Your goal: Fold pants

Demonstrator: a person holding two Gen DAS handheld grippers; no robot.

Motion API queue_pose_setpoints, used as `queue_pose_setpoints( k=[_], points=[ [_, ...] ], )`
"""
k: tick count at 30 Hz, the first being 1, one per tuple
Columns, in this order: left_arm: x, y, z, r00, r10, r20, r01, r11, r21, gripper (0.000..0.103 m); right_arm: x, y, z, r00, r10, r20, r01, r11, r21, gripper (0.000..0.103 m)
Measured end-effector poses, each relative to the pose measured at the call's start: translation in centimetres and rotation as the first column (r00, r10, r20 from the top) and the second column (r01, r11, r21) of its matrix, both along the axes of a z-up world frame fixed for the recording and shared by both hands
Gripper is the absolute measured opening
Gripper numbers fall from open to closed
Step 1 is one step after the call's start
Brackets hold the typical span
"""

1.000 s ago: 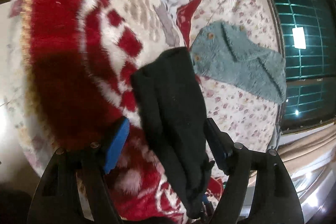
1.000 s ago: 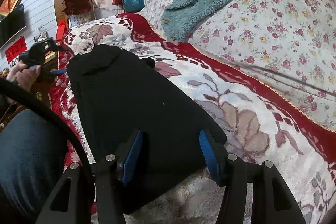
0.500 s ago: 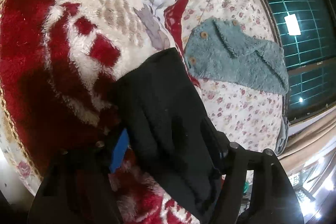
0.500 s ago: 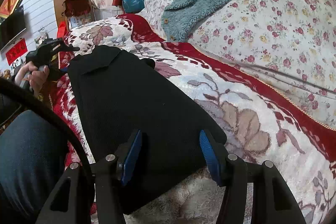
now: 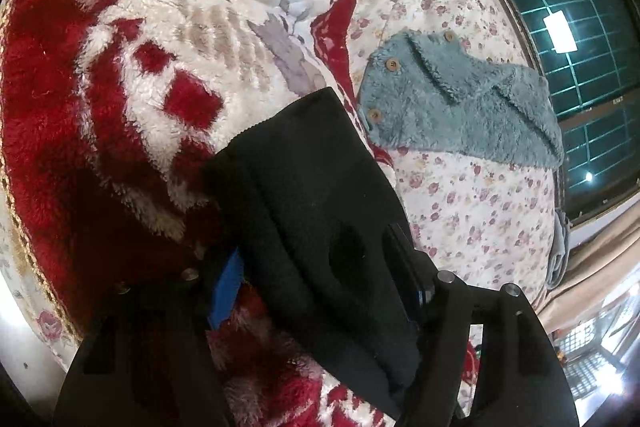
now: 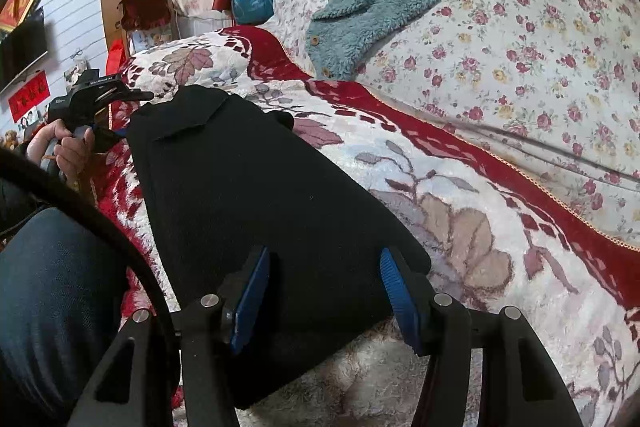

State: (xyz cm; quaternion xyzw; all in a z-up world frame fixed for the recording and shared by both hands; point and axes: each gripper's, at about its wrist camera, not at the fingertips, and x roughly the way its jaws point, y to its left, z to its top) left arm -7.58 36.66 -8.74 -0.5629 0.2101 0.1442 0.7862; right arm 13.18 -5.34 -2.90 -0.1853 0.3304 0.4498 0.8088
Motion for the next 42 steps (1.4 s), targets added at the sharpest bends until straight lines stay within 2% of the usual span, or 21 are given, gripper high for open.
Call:
queue_pose_setpoints(
  k=[16, 20, 28, 35, 39, 42],
  points=[
    [0.4, 0.1, 0.3, 0.999, 0.019, -0.038, -0.019, 1.000, -0.003, 0.066, 0.0, 0.0, 0.0, 1.000, -0.001, 0.010, 0.001, 1.000, -0.004, 0.055],
    [0.9, -0.4, 0.6, 0.997, 0.023, -0.071, -0.020, 0.999, 0.038, 0.066, 0.0, 0.0, 0.1, 1.000, -0.006, 0.026, 0.006, 1.000, -0.010, 0.056],
    [1.7, -0.9, 0.9, 0.992, -0.026, -0.125, 0.041, 0.992, 0.119, 0.066, 0.1, -0.1, 0.1, 1.000, -0.005, 0.026, 0.006, 1.000, -0.010, 0.058],
    [2.4, -2.1, 1.3, 0.982, -0.036, -0.187, 0.080, 0.969, 0.232, 0.067, 0.0, -0.1, 0.1, 1.000, -0.004, 0.026, 0.005, 1.000, -0.009, 0.058],
    [2.9, -3.2, 1.5, 0.973, -0.043, -0.227, 0.114, 0.943, 0.311, 0.069, 0.0, -0.1, 0.1, 1.000, -0.005, 0.026, 0.005, 1.000, -0.009, 0.058],
    [3.1, -3.4, 1.5, 0.971, -0.053, -0.234, 0.131, 0.933, 0.334, 0.071, 0.1, -0.1, 0.1, 1.000, -0.005, 0.025, 0.005, 1.000, -0.008, 0.058]
  ],
)
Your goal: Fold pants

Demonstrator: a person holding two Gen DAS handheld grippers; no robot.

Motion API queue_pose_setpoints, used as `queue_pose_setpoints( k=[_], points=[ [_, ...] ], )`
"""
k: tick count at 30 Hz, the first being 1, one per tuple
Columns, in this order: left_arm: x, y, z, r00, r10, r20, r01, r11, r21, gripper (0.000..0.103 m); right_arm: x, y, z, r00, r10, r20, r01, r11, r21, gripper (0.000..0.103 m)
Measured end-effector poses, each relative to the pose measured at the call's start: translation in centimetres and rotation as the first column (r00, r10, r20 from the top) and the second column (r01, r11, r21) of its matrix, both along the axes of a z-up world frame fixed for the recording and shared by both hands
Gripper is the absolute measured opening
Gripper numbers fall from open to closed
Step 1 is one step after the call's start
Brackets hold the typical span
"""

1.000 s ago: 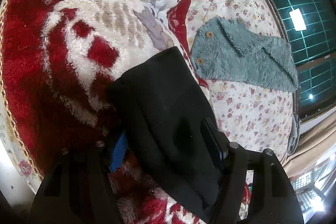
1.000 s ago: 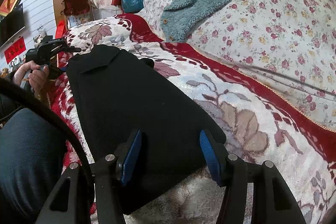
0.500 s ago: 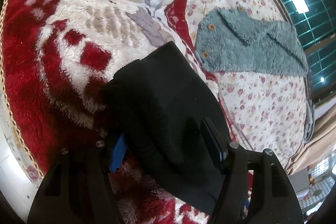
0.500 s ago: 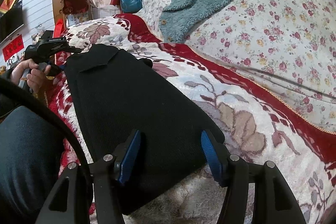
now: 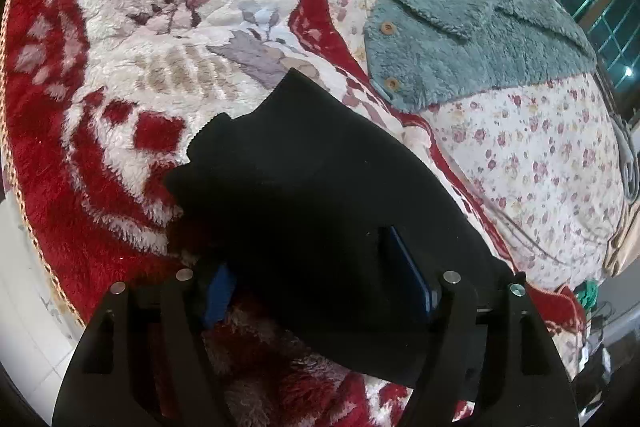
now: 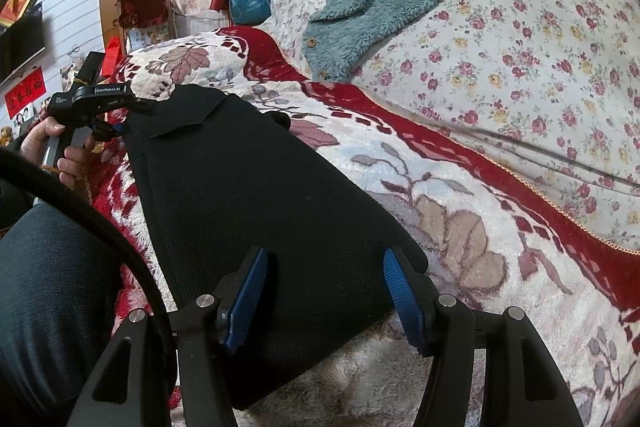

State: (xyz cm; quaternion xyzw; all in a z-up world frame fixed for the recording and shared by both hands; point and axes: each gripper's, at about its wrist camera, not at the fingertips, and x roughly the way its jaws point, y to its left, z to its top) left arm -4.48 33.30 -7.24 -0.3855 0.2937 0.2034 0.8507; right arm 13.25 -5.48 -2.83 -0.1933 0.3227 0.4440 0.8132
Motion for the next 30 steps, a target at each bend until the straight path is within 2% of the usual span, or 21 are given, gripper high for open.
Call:
queue_pose_setpoints(
  k=[3, 9, 12, 13, 15, 16, 17, 18, 19, 21, 23, 27, 30],
  points=[
    [-0.3, 0.2, -0.2, 0.999, -0.033, 0.022, 0.033, 0.999, 0.008, 0.072, 0.0, 0.0, 0.0, 1.000, 0.000, 0.001, 0.000, 1.000, 0.000, 0.058],
    [0.0, 0.3, 0.1, 0.998, -0.066, -0.003, 0.066, 0.998, -0.003, 0.072, 0.0, 0.0, 0.0, 1.000, 0.000, 0.001, 0.000, 1.000, 0.000, 0.058],
    [-0.2, 0.4, 0.1, 0.998, -0.069, 0.009, 0.069, 0.998, -0.006, 0.072, 0.0, 0.0, 0.0, 1.000, 0.000, 0.000, 0.000, 1.000, 0.001, 0.059],
    [-0.4, 0.4, 0.1, 0.998, -0.066, 0.020, 0.066, 0.998, -0.005, 0.069, -0.1, 0.0, 0.0, 1.000, 0.000, 0.000, 0.000, 1.000, 0.001, 0.059],
    [-1.0, 0.6, -0.1, 0.999, -0.033, 0.037, 0.034, 0.999, -0.027, 0.047, 0.0, 0.0, 0.0, 1.000, -0.001, -0.002, 0.001, 1.000, 0.002, 0.059],
    [-1.4, 1.1, -0.4, 0.999, -0.014, 0.040, 0.016, 0.999, -0.048, 0.024, 0.1, 0.0, 0.0, 1.000, -0.001, -0.004, 0.001, 1.000, 0.003, 0.059],
    [-1.8, 1.8, -0.9, 0.997, -0.012, 0.082, 0.022, 0.993, -0.119, 0.017, 0.1, 0.0, -0.1, 1.000, -0.001, -0.005, 0.001, 1.000, 0.004, 0.059],
    [-2.0, 2.0, -1.0, 0.995, -0.009, 0.101, 0.024, 0.989, -0.148, 0.016, 0.1, 0.0, -0.1, 1.000, -0.002, -0.006, 0.002, 1.000, 0.005, 0.059],
    [-2.0, 1.9, -0.7, 0.995, -0.005, 0.103, 0.020, 0.990, -0.140, 0.015, 0.1, 0.0, -0.1, 1.000, -0.002, -0.008, 0.002, 1.000, 0.007, 0.059],
    [-2.2, 0.9, 0.9, 0.995, 0.003, 0.102, 0.003, 0.998, -0.057, 0.014, 0.1, 0.0, -0.1, 1.000, -0.004, -0.007, 0.004, 1.000, 0.007, 0.059],
    [-2.2, -0.8, 3.4, 0.993, 0.000, 0.117, -0.008, 0.998, 0.066, 0.014, 0.1, 0.0, -0.1, 1.000, -0.004, -0.008, 0.004, 1.000, 0.007, 0.059],
    [-1.8, -4.8, 8.4, 0.982, -0.052, 0.184, -0.005, 0.956, 0.293, 0.014, 0.1, 0.0, -0.1, 1.000, -0.004, -0.008, 0.004, 1.000, 0.008, 0.059],
    [-1.1, -7.6, 11.0, 0.964, -0.131, 0.233, 0.030, 0.919, 0.392, 0.014, 0.1, 0.0, -0.1, 1.000, -0.003, -0.009, 0.003, 1.000, 0.009, 0.059]
  ],
)
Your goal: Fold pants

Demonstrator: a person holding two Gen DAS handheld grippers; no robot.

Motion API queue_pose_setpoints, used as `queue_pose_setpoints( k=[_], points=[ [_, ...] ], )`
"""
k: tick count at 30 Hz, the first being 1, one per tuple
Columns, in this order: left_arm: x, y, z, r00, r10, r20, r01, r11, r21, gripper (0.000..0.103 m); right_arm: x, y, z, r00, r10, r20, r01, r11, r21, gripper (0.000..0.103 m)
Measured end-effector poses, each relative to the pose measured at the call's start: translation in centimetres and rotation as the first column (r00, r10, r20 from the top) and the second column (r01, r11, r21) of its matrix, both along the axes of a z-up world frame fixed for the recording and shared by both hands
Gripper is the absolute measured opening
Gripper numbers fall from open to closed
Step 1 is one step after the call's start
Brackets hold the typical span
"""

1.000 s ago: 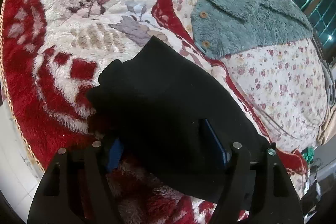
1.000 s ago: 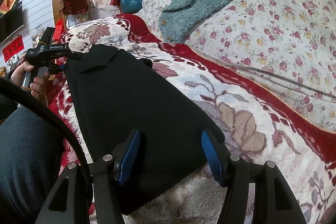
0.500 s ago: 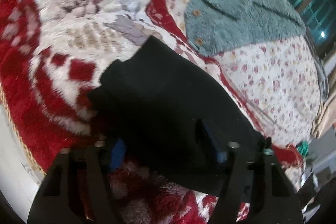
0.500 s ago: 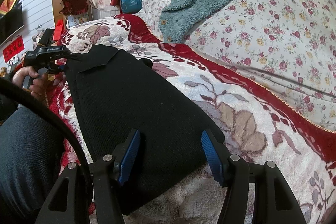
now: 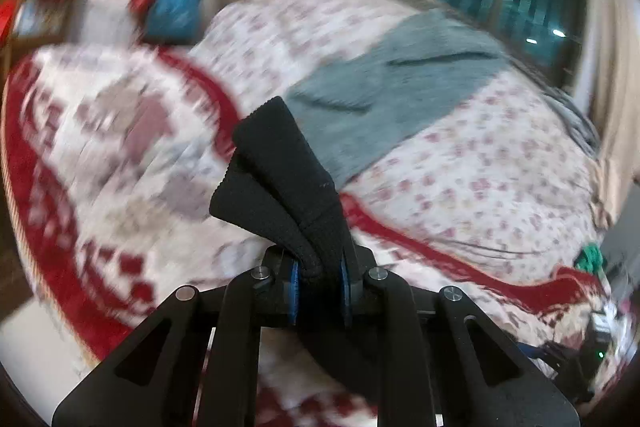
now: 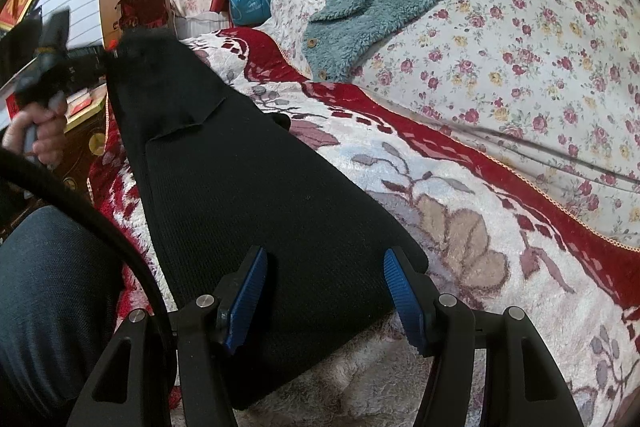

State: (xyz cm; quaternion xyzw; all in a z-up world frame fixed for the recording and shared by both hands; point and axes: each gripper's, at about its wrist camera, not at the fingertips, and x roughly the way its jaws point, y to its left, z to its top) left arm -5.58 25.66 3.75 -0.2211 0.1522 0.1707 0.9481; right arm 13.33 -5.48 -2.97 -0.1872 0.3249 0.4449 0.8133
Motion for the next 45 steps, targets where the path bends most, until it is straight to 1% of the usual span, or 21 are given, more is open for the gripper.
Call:
queue_pose_setpoints(
  k=[2, 6, 7, 9, 11, 14, 15, 18, 20, 23, 26, 29, 30, 33, 36, 37, 39, 40, 42, 44, 45],
  points=[
    [0.8, -2.1, 1.1, 0.998, -0.054, 0.010, 0.053, 0.997, 0.050, 0.014, 0.0, 0.1, 0.0, 1.000, -0.001, -0.002, 0.001, 1.000, 0.000, 0.059],
    [2.3, -5.1, 1.3, 0.989, -0.149, -0.018, 0.150, 0.986, 0.067, 0.014, 0.1, 0.0, 0.2, 1.000, -0.007, -0.026, 0.007, 1.000, 0.012, 0.059],
    [2.7, -5.7, 1.1, 0.984, -0.176, -0.025, 0.177, 0.982, 0.065, 0.014, 0.3, -0.2, 0.4, 0.999, -0.007, -0.053, 0.009, 0.999, 0.036, 0.059],
    [3.0, -7.2, 0.8, 0.974, -0.223, -0.042, 0.226, 0.971, 0.076, 0.014, 0.3, -0.5, 1.0, 0.999, -0.010, -0.050, 0.013, 0.998, 0.068, 0.059],
    [3.6, -8.7, 0.6, 0.955, -0.287, -0.072, 0.293, 0.952, 0.094, 0.014, 0.2, -0.8, 2.0, 0.999, -0.026, -0.040, 0.030, 0.993, 0.114, 0.059],
    [4.6, -11.0, 0.0, 0.914, -0.380, -0.143, 0.397, 0.911, 0.110, 0.014, 0.2, -0.7, 3.2, 0.997, -0.068, -0.036, 0.073, 0.983, 0.167, 0.059],
    [5.1, -11.6, -0.2, 0.895, -0.412, -0.174, 0.432, 0.896, 0.105, 0.014, 0.2, -0.6, 3.5, 0.997, -0.063, -0.046, 0.071, 0.980, 0.184, 0.059],
    [6.3, -13.8, -0.6, 0.835, -0.484, -0.261, 0.525, 0.844, 0.114, 0.014, -0.4, -0.3, 3.9, 0.998, -0.046, -0.034, 0.052, 0.978, 0.201, 0.059],
    [7.4, -15.7, -0.8, 0.782, -0.527, -0.334, 0.589, 0.799, 0.119, 0.014, -0.4, -0.9, 4.4, 0.996, -0.083, -0.023, 0.086, 0.972, 0.218, 0.059],
    [8.7, -18.5, -1.5, 0.734, -0.524, -0.433, 0.633, 0.758, 0.157, 0.014, 0.6, -2.7, 4.7, 0.976, -0.215, -0.032, 0.216, 0.946, 0.242, 0.059],
    [9.9, -21.8, -2.3, 0.676, -0.494, -0.547, 0.683, 0.699, 0.212, 0.014, 2.4, -5.5, 4.7, 0.928, -0.357, -0.108, 0.373, 0.880, 0.295, 0.059],
    [10.0, -23.5, -3.2, 0.648, -0.467, -0.602, 0.702, 0.673, 0.234, 0.014, 3.5, -6.8, 4.4, 0.890, -0.425, -0.163, 0.455, 0.839, 0.299, 0.059],
    [10.1, -24.1, -3.3, 0.638, -0.457, -0.619, 0.708, 0.663, 0.241, 0.014, 3.7, -7.0, 4.4, 0.887, -0.426, -0.177, 0.461, 0.834, 0.304, 0.059],
    [10.2, -25.2, -3.8, 0.621, -0.451, -0.640, 0.722, 0.648, 0.244, 0.014, 3.4, -6.9, 4.7, 0.895, -0.404, -0.188, 0.445, 0.837, 0.320, 0.059],
    [10.3, -26.0, -4.3, 0.594, -0.454, -0.664, 0.743, 0.626, 0.236, 0.014, 2.7, -6.1, 5.2, 0.922, -0.354, -0.159, 0.388, 0.858, 0.337, 0.059],
    [10.3, -26.1, -4.5, 0.584, -0.453, -0.674, 0.747, 0.625, 0.227, 0.014, 2.3, -5.8, 5.5, 0.931, -0.335, -0.143, 0.364, 0.866, 0.344, 0.059],
    [10.5, -25.9, -4.6, 0.579, -0.456, -0.676, 0.748, 0.627, 0.218, 0.015, 2.0, -5.3, 5.7, 0.949, -0.287, -0.133, 0.316, 0.874, 0.369, 0.059],
    [10.6, -25.8, -4.6, 0.575, -0.464, -0.674, 0.749, 0.629, 0.207, 0.015, 1.7, -5.1, 5.9, 0.958, -0.253, -0.132, 0.285, 0.876, 0.388, 0.059],
    [10.6, -25.7, -4.7, 0.574, -0.469, -0.672, 0.749, 0.633, 0.197, 0.015, 1.3, -4.1, 6.0, 0.980, -0.130, -0.149, 0.183, 0.887, 0.425, 0.059],
    [10.6, -25.6, -4.8, 0.574, -0.472, -0.668, 0.747, 0.636, 0.193, 0.015, 1.3, -2.5, 5.6, 0.982, -0.027, -0.188, 0.107, 0.899, 0.424, 0.059],
    [10.6, -25.5, -4.8, 0.576, -0.474, -0.666, 0.746, 0.638, 0.191, 0.015, 1.6, -2.0, 5.4, 0.977, -0.005, -0.214, 0.096, 0.903, 0.419, 0.059]
  ],
)
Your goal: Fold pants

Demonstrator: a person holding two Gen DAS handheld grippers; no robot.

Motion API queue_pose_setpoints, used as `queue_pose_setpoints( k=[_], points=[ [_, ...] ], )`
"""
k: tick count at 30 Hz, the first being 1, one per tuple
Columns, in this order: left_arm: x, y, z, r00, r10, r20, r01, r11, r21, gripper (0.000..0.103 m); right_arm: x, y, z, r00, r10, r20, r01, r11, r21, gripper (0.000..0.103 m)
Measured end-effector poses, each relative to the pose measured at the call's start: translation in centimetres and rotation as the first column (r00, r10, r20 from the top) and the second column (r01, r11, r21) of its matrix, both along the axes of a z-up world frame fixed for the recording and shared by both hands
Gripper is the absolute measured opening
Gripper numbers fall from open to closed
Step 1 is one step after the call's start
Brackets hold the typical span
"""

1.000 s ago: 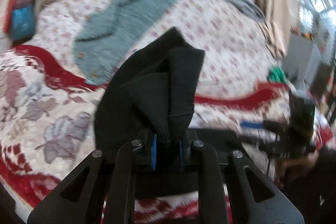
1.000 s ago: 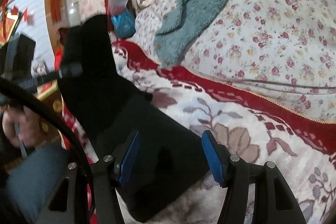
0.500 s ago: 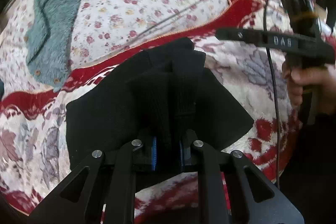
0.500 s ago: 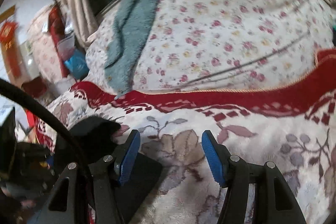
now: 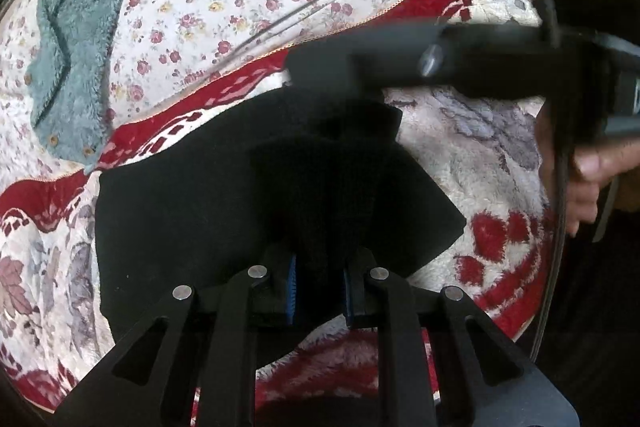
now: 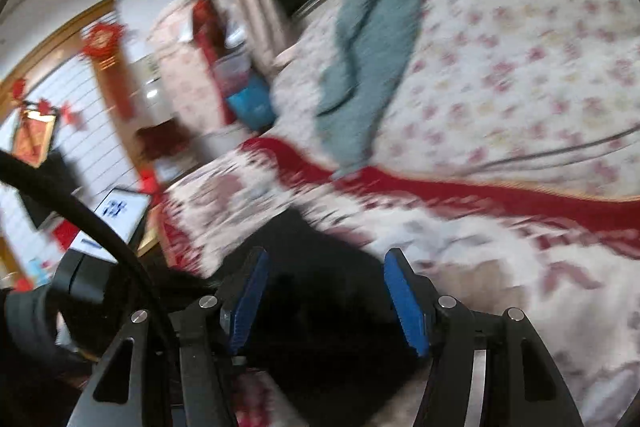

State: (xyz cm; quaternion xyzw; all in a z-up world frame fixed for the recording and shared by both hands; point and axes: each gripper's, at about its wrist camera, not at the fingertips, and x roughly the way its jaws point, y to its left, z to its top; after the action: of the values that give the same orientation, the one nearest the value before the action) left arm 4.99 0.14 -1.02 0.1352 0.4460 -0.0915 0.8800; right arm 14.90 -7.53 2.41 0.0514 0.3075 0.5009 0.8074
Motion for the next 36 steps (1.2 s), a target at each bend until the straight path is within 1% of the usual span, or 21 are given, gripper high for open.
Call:
queue_pose_setpoints(
  k=[3, 5, 6, 8, 10, 11, 14, 15, 16, 18, 20, 23, 25, 26, 27, 28, 29, 31, 32, 33, 36],
  points=[
    [-0.2, 0.0, 0.1, 1.000, 0.010, 0.019, -0.010, 1.000, 0.000, 0.015, 0.7, 0.5, -0.7, 0.999, -0.035, -0.041, 0.032, 0.998, -0.051, 0.059],
    [-0.6, -0.3, 0.3, 0.998, 0.018, 0.057, -0.020, 0.999, 0.034, 0.015, 1.4, -0.9, -0.9, 0.991, -0.119, -0.061, 0.116, 0.992, -0.043, 0.059],
    [-0.8, -0.5, 0.4, 0.997, 0.017, 0.079, -0.021, 0.999, 0.049, 0.015, 1.9, -1.7, -1.1, 0.983, -0.149, -0.104, 0.148, 0.989, -0.020, 0.059],
    [-1.2, -0.8, 0.6, 0.994, 0.013, 0.113, -0.020, 0.998, 0.063, 0.015, 3.1, -3.1, -2.1, 0.953, -0.166, -0.255, 0.183, 0.982, 0.043, 0.059],
    [-1.6, -0.6, 1.0, 0.990, 0.018, 0.142, -0.026, 0.998, 0.055, 0.015, 3.7, -3.2, -2.7, 0.930, -0.159, -0.332, 0.188, 0.980, 0.057, 0.059],
    [-1.7, -0.5, 1.2, 0.988, 0.021, 0.151, -0.028, 0.998, 0.048, 0.015, 3.7, -2.9, -2.9, 0.927, -0.118, -0.355, 0.158, 0.984, 0.084, 0.059],
    [-1.7, -0.3, 1.3, 0.987, 0.021, 0.157, -0.028, 0.999, 0.042, 0.015, 3.2, -1.9, -2.4, 0.943, -0.038, -0.331, 0.079, 0.991, 0.112, 0.059],
    [-1.6, -0.3, 1.2, 0.989, 0.019, 0.149, -0.026, 0.999, 0.045, 0.015, 3.1, -1.8, -2.1, 0.950, -0.029, -0.311, 0.067, 0.992, 0.110, 0.051],
    [-1.5, -0.4, 1.0, 0.990, 0.017, 0.142, -0.025, 0.998, 0.054, 0.016, 3.0, -1.7, -1.8, 0.958, -0.028, -0.284, 0.059, 0.993, 0.102, 0.032],
    [-1.3, -0.9, 0.6, 0.992, 0.007, 0.127, -0.017, 0.997, 0.080, 0.021, 3.0, -1.3, -2.0, 0.959, -0.025, -0.282, 0.046, 0.997, 0.069, 0.014],
    [-1.3, -1.4, 0.3, 0.995, -0.022, 0.094, 0.015, 0.997, 0.078, 0.030, 3.2, -0.9, -2.5, 0.963, -0.050, -0.265, 0.053, 0.999, 0.005, 0.009],
    [-2.9, -2.1, 0.6, 0.995, -0.085, 0.043, 0.085, 0.996, -0.007, 0.034, 3.8, -0.7, -3.9, 0.956, -0.095, -0.278, 0.074, 0.993, -0.088, 0.008],
    [-4.6, -2.1, 1.2, 0.992, -0.108, 0.066, 0.109, 0.994, -0.021, 0.035, 4.1, -0.7, -4.7, 0.950, -0.120, -0.289, 0.083, 0.987, -0.139, 0.008],
    [-5.1, -1.4, 1.7, 0.992, -0.102, 0.072, 0.107, 0.992, -0.068, 0.035, 4.2, -0.8, -4.8, 0.949, -0.125, -0.288, 0.086, 0.986, -0.144, 0.008],
    [-5.3, 0.3, 2.4, 0.995, -0.075, 0.065, 0.084, 0.983, -0.165, 0.035, 4.3, -0.9, -4.8, 0.951, -0.139, -0.275, 0.099, 0.983, -0.153, 0.008],
    [-5.2, 1.9, 3.1, 0.997, -0.032, 0.064, 0.046, 0.972, -0.230, 0.035, 4.3, -1.2, -4.9, 0.950, -0.147, -0.275, 0.106, 0.982, -0.157, 0.008],
    [-4.9, 4.4, 4.2, 0.996, 0.049, 0.079, -0.024, 0.956, -0.293, 0.035, 4.5, -1.3, -5.1, 0.946, -0.153, -0.286, 0.111, 0.981, -0.157, 0.008],
    [-4.2, 8.1, 5.7, 0.979, 0.172, 0.112, -0.125, 0.932, -0.340, 0.035, 4.6, -1.5, -5.3, 0.943, -0.159, -0.291, 0.116, 0.980, -0.159, 0.008],
    [-3.7, 10.1, 6.3, 0.965, 0.234, 0.115, -0.177, 0.912, -0.369, 0.035, 4.5, -1.5, -5.3, 0.944, -0.159, -0.288, 0.115, 0.980, -0.162, 0.008],
    [-2.9, 12.2, 6.7, 0.953, 0.286, 0.099, -0.220, 0.881, -0.419, 0.035, 4.5, -1.5, -5.3, 0.945, -0.157, -0.288, 0.113, 0.980, -0.164, 0.008],
    [-1.1, 15.1, 7.3, 0.951, 0.303, 0.065, -0.216, 0.797, -0.563, 0.035, 4.6, -1.6, -5.5, 0.942, -0.159, -0.294, 0.114, 0.980, -0.164, 0.008]
  ],
)
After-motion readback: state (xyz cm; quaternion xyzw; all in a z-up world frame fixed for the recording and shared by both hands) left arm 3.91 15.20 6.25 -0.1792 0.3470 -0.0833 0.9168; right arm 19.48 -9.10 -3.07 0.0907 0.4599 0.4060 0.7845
